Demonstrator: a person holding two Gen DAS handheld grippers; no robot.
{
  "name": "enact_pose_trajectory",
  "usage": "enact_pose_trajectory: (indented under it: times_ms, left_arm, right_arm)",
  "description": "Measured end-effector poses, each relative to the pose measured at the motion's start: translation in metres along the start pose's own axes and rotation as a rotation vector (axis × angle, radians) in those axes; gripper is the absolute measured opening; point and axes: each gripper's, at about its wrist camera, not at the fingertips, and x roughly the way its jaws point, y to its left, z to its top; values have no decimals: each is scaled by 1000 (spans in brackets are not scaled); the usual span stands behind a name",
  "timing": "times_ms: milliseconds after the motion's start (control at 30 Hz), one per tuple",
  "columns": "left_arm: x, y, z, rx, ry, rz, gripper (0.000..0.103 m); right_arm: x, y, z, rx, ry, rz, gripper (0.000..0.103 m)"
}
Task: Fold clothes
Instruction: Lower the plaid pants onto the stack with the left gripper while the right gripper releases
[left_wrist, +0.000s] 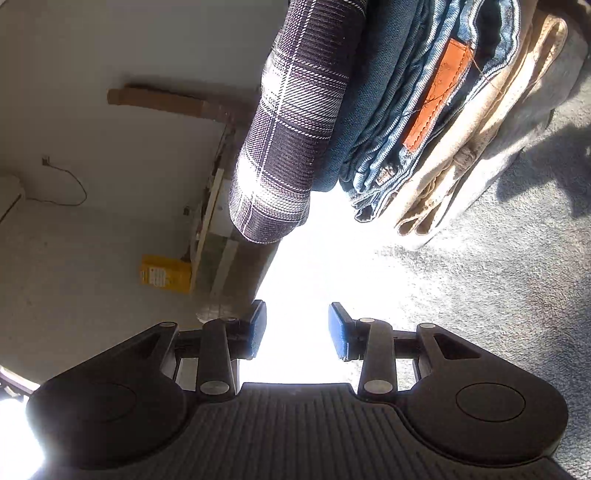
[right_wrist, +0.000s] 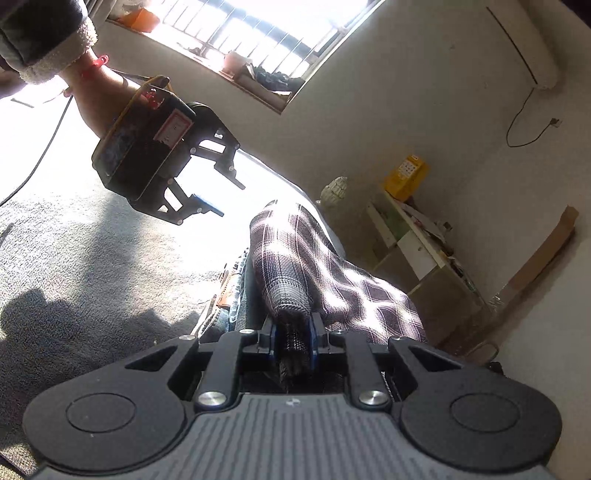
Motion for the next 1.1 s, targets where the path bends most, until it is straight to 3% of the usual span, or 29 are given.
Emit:
enact_pose_trajectory:
  times_ms: [267,367,500,633,767,833,933,1100]
  left_arm:
    - [-38,52,0,-535,50,-52,37]
    - [-60,74,21,-727,-53,-66,42]
    - [-82,74,65,-820,-221,-177,56]
    - [-72,49,97,-798,-211,-312,57]
    - [-51,30,100,-815,-150,-388,57]
    - [-48,30,92,-869,-127,-415,59]
    - [-39,36,86,-932,-96,-440,64]
    - [-34,36,87,-948,-73,-451,65]
  right_arm:
    - [5,25,-23,-41,9,16,14]
    - [4,32,-28,-8,-6,-12,17]
    - [-16,18,-34,149,-41,-19,27]
    - [-41,-26,-60,478,-43,-7,35]
    - [-43,-103,-119,1018,-19,21,38]
    - [-36,-140,-158,1322,-36,78,38]
    - [-11,-178,-203,1641,-57,188,49]
    - [34,-198,-229,1773,8,252,49]
